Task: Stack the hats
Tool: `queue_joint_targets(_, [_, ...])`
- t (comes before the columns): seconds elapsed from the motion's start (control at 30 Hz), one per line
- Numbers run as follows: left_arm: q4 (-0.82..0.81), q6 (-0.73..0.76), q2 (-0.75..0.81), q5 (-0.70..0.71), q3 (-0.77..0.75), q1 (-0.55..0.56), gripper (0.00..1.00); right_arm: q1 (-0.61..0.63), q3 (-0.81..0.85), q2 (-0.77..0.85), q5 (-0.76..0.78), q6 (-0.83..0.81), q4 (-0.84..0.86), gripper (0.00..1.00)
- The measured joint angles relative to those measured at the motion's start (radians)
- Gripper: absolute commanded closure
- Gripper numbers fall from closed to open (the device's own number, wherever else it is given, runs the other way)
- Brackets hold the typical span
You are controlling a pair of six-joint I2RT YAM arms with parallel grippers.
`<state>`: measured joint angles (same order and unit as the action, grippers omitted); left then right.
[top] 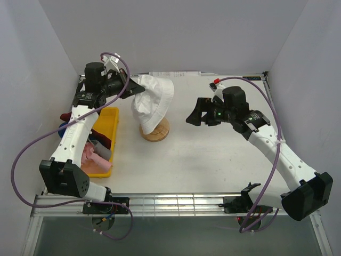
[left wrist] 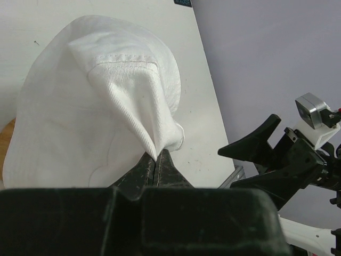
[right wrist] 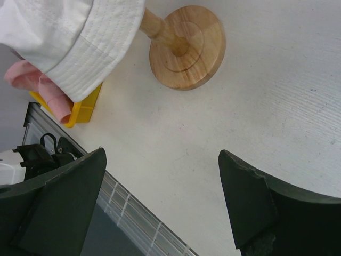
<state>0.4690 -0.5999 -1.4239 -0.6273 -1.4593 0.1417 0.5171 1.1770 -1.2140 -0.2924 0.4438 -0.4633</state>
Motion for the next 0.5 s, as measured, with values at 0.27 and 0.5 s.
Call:
queue_joint_targets(0.27, [0.024, 0.032, -0.063, 0.031, 0.000, 0.049, 1.00, 0.000, -0.011, 0.002, -0.002, 0.005, 0.003, 0.09])
queue_joint_targets(0.5, [0.029, 0.051, -0.089, 0.059, 0.002, 0.079, 0.98, 0.000, -0.015, 0.002, -0.002, 0.010, 0.013, 0.09])
